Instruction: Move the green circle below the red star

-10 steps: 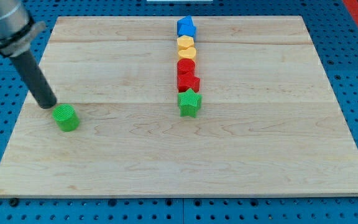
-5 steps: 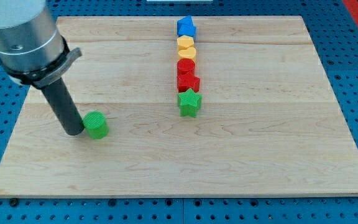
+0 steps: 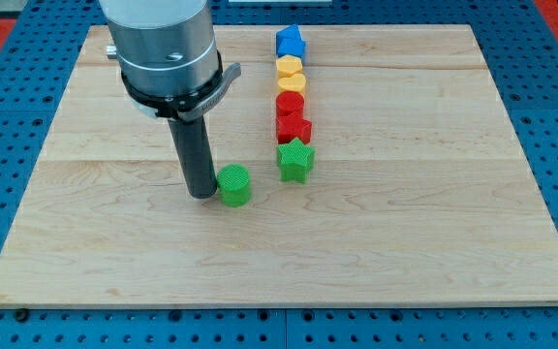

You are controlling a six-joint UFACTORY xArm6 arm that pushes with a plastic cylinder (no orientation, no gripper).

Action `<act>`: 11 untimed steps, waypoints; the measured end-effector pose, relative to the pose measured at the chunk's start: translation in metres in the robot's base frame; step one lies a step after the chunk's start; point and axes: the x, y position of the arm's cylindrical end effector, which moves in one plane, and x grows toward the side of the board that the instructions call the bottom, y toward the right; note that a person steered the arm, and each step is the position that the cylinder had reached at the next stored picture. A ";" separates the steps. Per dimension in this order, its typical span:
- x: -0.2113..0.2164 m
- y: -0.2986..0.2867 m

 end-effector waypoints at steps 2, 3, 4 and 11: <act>-0.004 0.009; 0.001 0.029; 0.004 0.043; 0.023 0.068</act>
